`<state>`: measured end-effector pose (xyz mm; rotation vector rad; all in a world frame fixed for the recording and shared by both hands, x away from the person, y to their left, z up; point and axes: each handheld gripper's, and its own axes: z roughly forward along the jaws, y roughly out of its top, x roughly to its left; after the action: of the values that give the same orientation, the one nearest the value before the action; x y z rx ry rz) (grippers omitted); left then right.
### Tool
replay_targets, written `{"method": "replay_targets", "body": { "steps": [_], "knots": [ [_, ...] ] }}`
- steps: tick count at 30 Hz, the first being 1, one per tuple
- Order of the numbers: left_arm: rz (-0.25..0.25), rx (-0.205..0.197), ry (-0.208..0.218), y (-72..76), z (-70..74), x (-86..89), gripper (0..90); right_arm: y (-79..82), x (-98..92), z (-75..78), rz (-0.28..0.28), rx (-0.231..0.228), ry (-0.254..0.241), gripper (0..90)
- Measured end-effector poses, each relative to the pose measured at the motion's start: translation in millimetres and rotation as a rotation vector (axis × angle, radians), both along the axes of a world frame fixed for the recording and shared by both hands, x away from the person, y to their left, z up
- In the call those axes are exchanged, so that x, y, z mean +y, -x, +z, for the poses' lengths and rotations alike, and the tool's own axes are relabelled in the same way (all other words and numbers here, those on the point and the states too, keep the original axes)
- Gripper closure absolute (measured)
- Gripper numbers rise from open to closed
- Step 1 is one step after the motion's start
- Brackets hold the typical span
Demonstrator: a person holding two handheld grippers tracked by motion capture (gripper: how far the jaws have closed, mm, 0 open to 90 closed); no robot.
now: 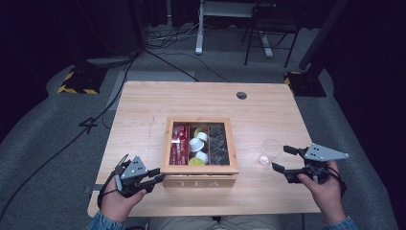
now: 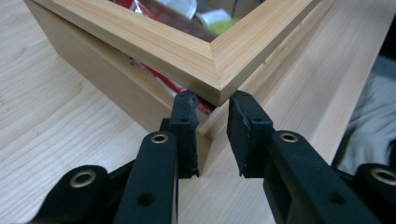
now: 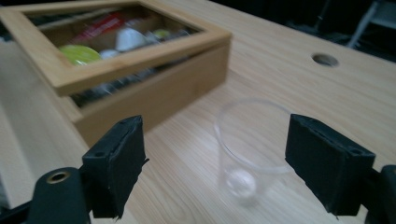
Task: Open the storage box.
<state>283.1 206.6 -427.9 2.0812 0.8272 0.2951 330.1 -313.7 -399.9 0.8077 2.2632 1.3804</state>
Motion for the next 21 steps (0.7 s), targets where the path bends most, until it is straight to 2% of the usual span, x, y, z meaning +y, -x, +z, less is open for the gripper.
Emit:
{"method": "replay_targets", "body": {
  "steps": [2,3,4,5,6,7,9,10,11,12,14,15,16,18,19,21],
  "knots": [
    [0.002,-0.011,0.019,-0.7,3.7,1.7,72.5,0.0,8.9,1.8,0.035,-0.001,-0.006,19.3],
    [0.002,-0.011,0.019,-0.7,3.7,1.7,72.7,0.0,8.9,1.8,0.035,-0.001,-0.006,19.3],
    [0.004,-0.010,0.027,-0.5,4.6,1.5,72.9,-0.3,18.6,2.0,0.063,0.004,-0.014,18.7],
    [0.005,-0.014,0.030,-0.4,5.7,1.6,72.9,-0.3,18.6,2.0,0.063,0.004,-0.014,18.7],
    [0.008,-0.018,0.033,-0.3,6.6,1.8,73.6,-1.0,30.2,1.0,0.099,0.007,-0.014,16.4],
    [0.006,-0.024,0.036,-0.7,7.6,2.5,73.6,-1.0,30.2,1.0,0.099,0.007,-0.014,16.4],
    [0.012,-0.033,0.054,-1.0,9.2,3.1,74.0,-2.0,42.8,-0.7,0.151,0.006,-0.015,15.5],
    [0.014,-0.043,0.058,-1.4,10.9,3.7,74.6,-3.0,55.7,-2.8,0.175,-0.001,-0.003,15.6],
    [0.014,-0.043,0.058,-1.4,10.9,3.7,74.9,-3.0,55.7,-2.8,0.175,-0.001,-0.003,15.6],
    [0.015,-0.044,0.063,-1.3,11.5,3.6,75.2,-3.7,67.6,-4.4,0.205,-0.007,0.010,15.6],
    [0.019,-0.054,0.061,-0.9,12.8,3.4,75.8,-3.9,78.8,-5.9,0.224,-0.024,0.032,16.5],
    [0.018,-0.061,0.059,-1.2,13.5,3.6,75.8,-3.9,78.8,-5.9,0.224,-0.024,0.032,16.5],
    [0.017,-0.061,0.065,-1.8,14.5,3.8,76.2,-4.2,88.5,-7.9,0.241,-0.042,0.072,18.4],
    [0.013,-0.067,0.060,-2.7,15.1,4.4,76.3,-4.7,92.7,-9.0,0.245,-0.053,0.086,19.6],
    [0.014,-0.066,0.073,-3.3,16.0,4.4,76.5,-6.0,100.2,-10.7,0.247,-0.081,0.118,22.7],
    [0.014,-0.064,0.076,-3.8,17.0,4.5,76.8,-7.1,105.8,-10.2,0.246,-0.125,0.144,29.0]
  ]
}}
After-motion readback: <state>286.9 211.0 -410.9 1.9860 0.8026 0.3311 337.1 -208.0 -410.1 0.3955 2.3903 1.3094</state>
